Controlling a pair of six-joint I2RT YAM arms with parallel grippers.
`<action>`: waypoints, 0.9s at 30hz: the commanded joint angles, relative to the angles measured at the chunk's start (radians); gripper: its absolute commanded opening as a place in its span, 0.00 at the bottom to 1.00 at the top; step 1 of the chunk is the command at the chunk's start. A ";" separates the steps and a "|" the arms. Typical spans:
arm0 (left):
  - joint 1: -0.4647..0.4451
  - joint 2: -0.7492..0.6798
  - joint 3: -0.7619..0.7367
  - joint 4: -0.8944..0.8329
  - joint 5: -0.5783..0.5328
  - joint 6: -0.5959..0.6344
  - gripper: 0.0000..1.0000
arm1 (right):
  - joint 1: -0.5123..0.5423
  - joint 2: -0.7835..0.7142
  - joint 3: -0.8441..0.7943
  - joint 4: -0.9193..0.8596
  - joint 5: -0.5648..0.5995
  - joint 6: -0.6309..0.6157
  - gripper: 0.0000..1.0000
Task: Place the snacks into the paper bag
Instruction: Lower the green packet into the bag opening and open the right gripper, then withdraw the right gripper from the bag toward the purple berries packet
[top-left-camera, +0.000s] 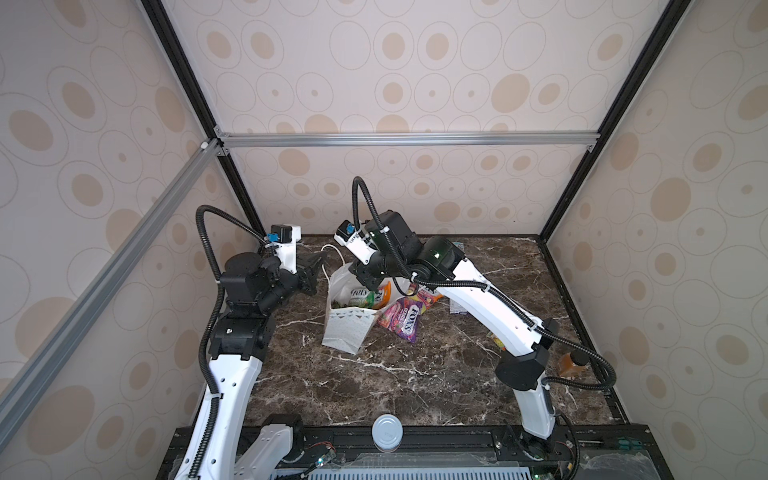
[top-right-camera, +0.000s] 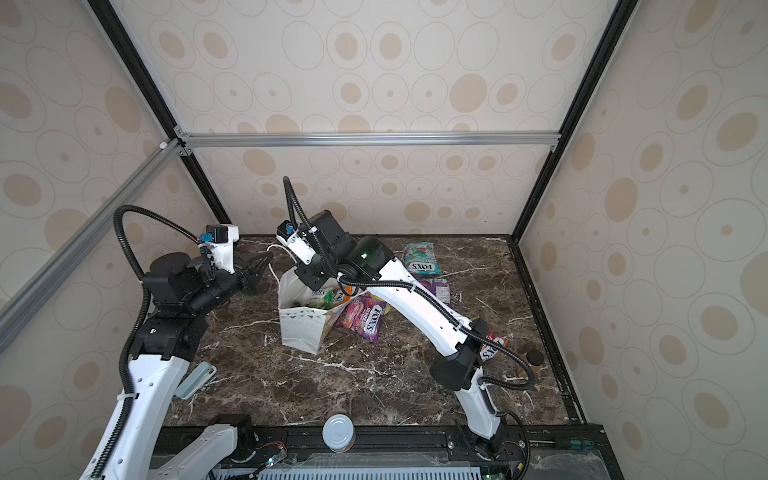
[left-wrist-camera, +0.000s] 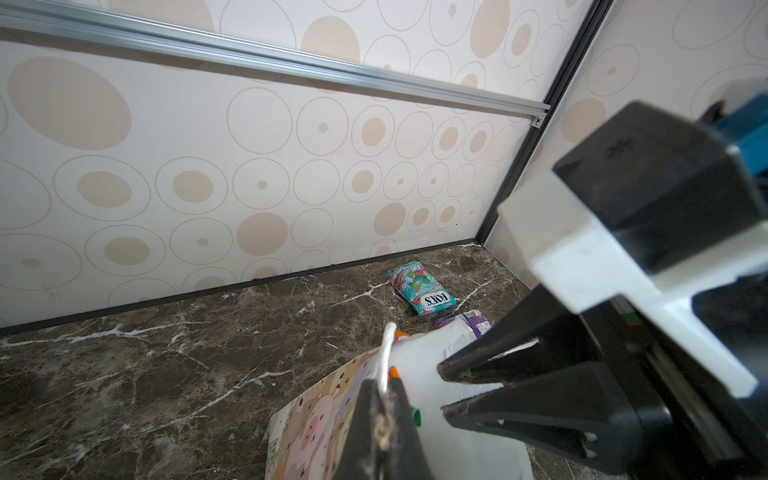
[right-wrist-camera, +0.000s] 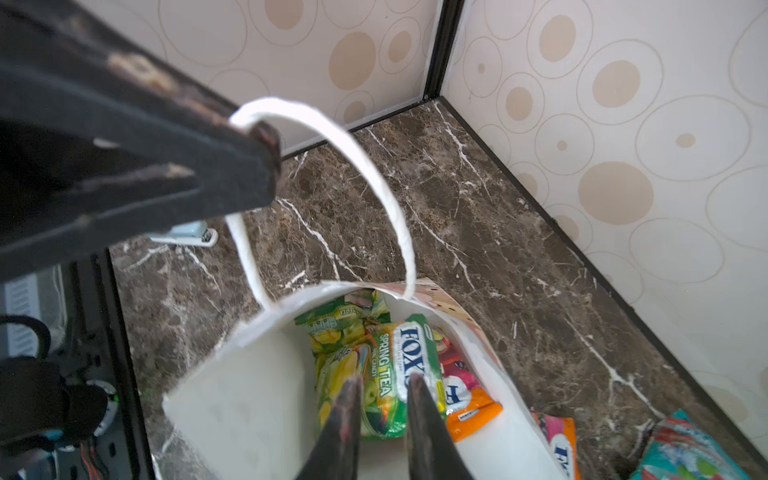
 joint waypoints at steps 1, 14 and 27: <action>0.007 -0.012 0.008 0.043 0.016 -0.006 0.00 | 0.007 -0.009 0.027 -0.005 0.020 0.000 0.27; 0.014 -0.027 0.006 0.043 0.002 -0.005 0.00 | 0.005 -0.216 -0.149 0.044 0.132 0.043 0.34; 0.021 -0.027 0.010 0.037 0.000 -0.008 0.00 | 0.002 -0.537 -0.554 0.129 0.278 0.116 0.34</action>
